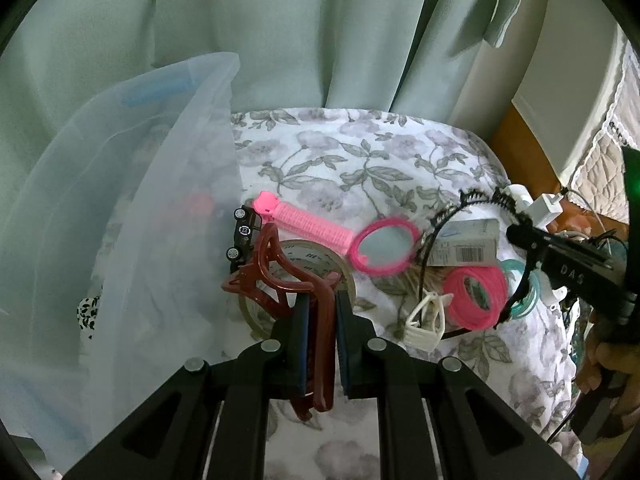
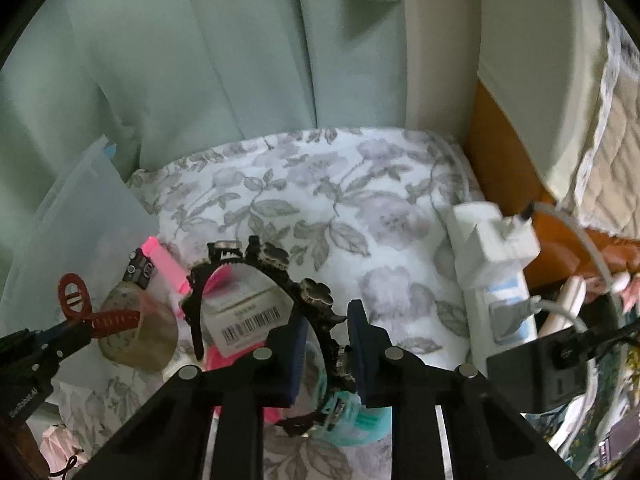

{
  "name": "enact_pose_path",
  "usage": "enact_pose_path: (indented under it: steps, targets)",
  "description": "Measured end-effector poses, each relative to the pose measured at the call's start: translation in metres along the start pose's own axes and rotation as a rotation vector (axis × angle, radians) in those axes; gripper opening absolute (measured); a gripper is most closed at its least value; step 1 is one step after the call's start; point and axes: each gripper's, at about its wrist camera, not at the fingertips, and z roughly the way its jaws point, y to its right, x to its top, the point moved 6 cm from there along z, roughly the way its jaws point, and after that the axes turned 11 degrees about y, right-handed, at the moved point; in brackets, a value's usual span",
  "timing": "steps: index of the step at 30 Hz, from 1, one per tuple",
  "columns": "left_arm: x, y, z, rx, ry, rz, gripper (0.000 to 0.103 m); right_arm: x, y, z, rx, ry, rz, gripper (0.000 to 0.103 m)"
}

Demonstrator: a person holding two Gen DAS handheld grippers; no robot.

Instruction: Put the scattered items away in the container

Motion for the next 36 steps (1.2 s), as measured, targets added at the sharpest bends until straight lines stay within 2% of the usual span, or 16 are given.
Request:
enact_pose_path:
  steps: [11,17,23,31,33,36]
  targets:
    - [0.015,0.010,-0.033,-0.069,0.080,-0.005,0.008,0.044,-0.017,-0.059,-0.005,0.145,-0.061,0.019]
    - [0.019,0.012,-0.055,-0.102,0.124,-0.013,0.008,0.055,-0.024,-0.085,-0.005,0.180,-0.078,0.013]
    - [0.018,0.011,-0.066,-0.113,0.140,-0.024,0.008,0.053,-0.020,-0.098,0.027,0.146,-0.047,0.012]
    - [0.017,0.010,-0.081,-0.128,0.161,-0.038,0.008,0.009,-0.008,-0.091,0.046,-0.064,-0.005,0.012]
    - [0.016,0.009,-0.085,-0.132,0.166,-0.041,0.008,0.008,-0.007,-0.099,0.067,-0.057,0.023,0.012]
    - [0.016,0.009,-0.087,-0.137,0.169,-0.048,0.008,0.022,-0.007,-0.119,0.106,0.001,0.064,0.012]
